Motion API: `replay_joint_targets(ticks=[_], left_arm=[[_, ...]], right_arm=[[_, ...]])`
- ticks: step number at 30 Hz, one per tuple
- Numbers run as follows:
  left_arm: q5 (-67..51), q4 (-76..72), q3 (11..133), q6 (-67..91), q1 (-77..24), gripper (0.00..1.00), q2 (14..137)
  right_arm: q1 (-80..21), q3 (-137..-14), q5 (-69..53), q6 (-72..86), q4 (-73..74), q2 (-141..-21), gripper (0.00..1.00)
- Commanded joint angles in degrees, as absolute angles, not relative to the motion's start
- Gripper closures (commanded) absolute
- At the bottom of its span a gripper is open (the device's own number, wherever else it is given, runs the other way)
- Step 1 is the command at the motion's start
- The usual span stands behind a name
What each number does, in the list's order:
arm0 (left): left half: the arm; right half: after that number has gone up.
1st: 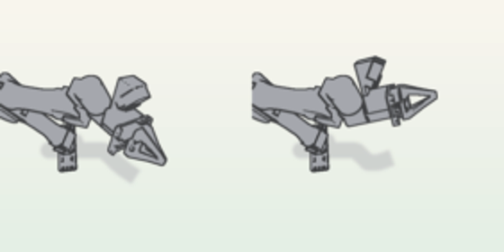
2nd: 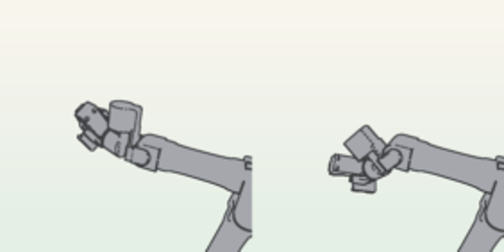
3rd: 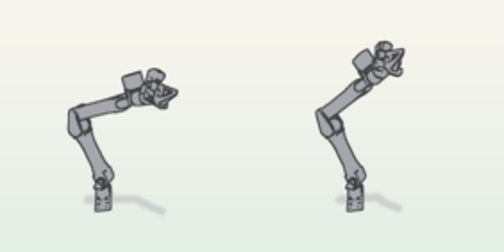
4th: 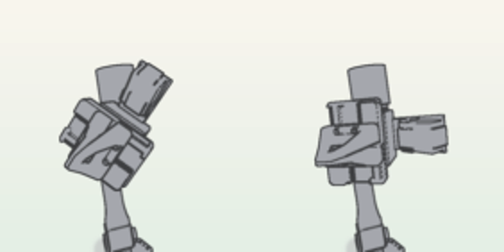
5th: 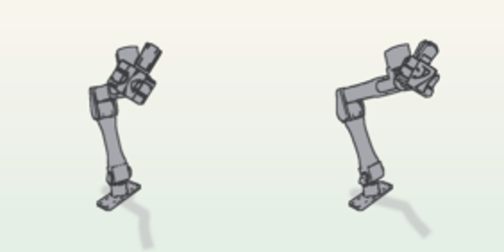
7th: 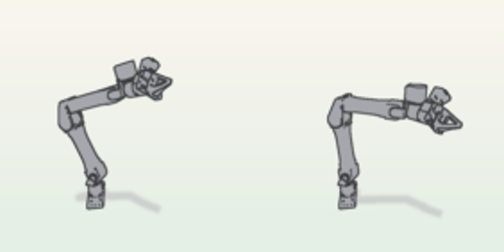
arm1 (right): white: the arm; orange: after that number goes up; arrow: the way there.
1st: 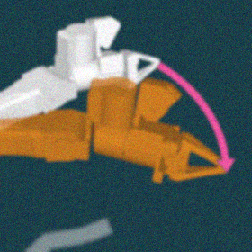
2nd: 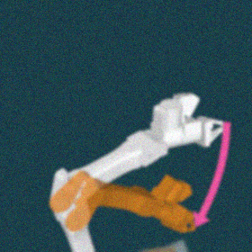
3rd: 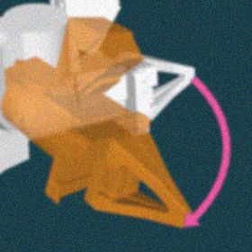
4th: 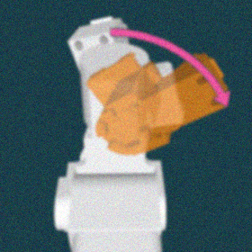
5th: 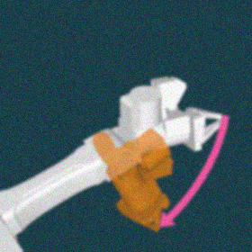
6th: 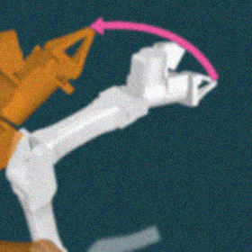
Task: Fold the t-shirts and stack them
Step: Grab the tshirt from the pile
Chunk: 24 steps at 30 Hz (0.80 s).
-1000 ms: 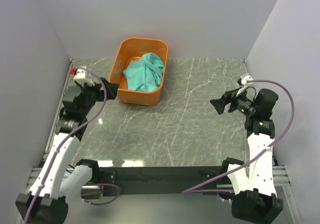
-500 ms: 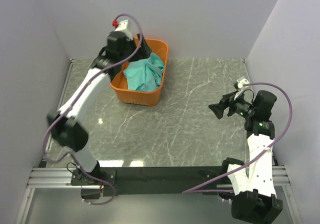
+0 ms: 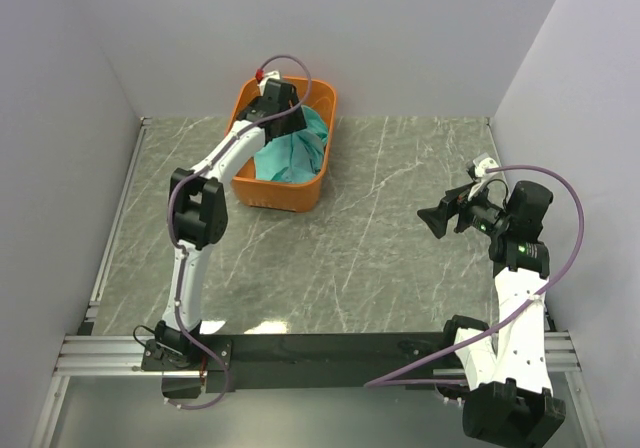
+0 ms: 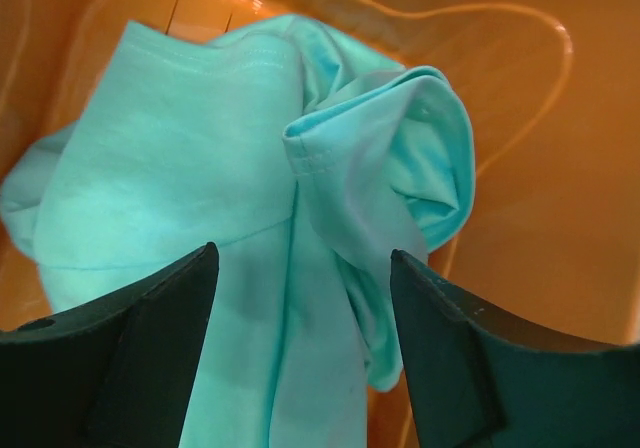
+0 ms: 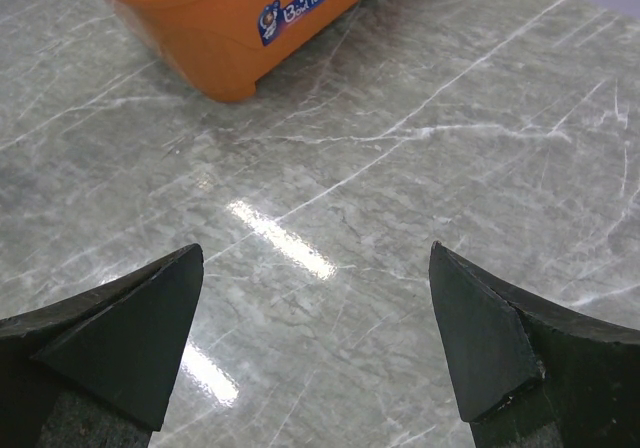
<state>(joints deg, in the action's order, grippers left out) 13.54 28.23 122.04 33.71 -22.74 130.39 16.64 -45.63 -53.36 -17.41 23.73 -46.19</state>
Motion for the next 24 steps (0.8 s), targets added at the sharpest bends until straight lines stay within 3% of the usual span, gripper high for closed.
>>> replay_joint_targets(ticks=[1, 5, 7, 9, 11, 12, 18, 24], left_arm=[[13.0, 22.0, 125.2, 34.6, -22.5, 0.27, 131.2], [12.3, 17.5, 125.9, 33.9, -22.2, 0.28, 133.9], [11.9, 16.4, 126.6, 33.8, -22.0, 0.47, 135.2], [11.9, 15.0, 127.5, 34.2, -21.6, 0.56, 135.4], [9.3, 13.2, 127.9, 33.4, -21.7, 0.79, 134.7], [8.1, 12.3, 127.7, 32.7, -21.6, 0.99, 134.0], [5.3, -3.6, 116.5, 26.4, -24.2, 1.0, 115.2], [0.2, -6.1, 124.4, 22.9, -29.6, 1.0, 102.8]], right_arm=[[16.7, -46.0, -53.3, -17.1, 23.4, -46.0, 0.0], [16.7, -46.0, -53.7, -17.1, 23.6, -46.2, 0.0], [16.8, -46.1, -53.8, -16.9, 23.7, -46.4, 0.0], [16.9, -46.1, -53.9, -16.8, 23.7, -46.4, 0.0], [17.0, -46.1, -54.1, -16.8, 23.8, -46.5, 0.0], [17.0, -46.1, -54.4, -16.8, 23.9, -46.4, 0.0], [17.8, -46.0, -55.7, -16.7, 24.0, -45.9, 0.0], [17.8, -45.9, -55.6, -16.4, 23.7, -46.1, 0.01]])
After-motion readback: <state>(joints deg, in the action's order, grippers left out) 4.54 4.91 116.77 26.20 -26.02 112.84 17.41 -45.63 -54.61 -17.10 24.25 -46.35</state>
